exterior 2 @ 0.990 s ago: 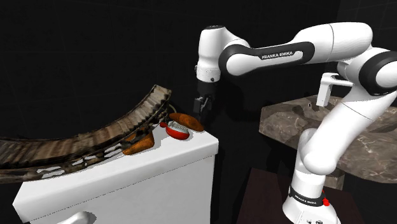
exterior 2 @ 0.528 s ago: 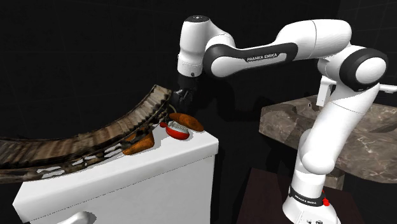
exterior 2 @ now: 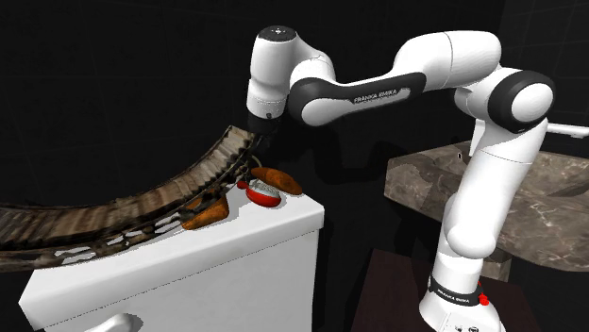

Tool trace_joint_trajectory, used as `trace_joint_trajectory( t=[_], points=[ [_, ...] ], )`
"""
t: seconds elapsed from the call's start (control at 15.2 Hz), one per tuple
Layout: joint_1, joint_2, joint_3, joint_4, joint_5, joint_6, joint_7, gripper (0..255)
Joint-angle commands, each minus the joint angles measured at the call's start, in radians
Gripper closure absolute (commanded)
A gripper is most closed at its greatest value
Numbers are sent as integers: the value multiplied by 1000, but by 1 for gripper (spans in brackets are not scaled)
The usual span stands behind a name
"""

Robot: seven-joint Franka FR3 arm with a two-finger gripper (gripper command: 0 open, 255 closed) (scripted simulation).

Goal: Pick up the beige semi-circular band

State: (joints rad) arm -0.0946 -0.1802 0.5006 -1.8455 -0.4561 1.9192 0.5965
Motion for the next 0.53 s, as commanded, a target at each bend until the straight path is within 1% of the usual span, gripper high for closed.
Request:
trace_joint_trajectory(
  t=[0.0,0.13,0.26,0.33,0.46],
  points=[
    [0,-3,1,-30,-4,25,14,0],
    [0,-4,0,-52,-7,44,24,0],
    [0,-4,0,-52,-7,44,24,0],
    [0,-4,1,-52,-7,44,24,255],
    [1,-4,1,-52,-8,43,24,255]
  ],
)
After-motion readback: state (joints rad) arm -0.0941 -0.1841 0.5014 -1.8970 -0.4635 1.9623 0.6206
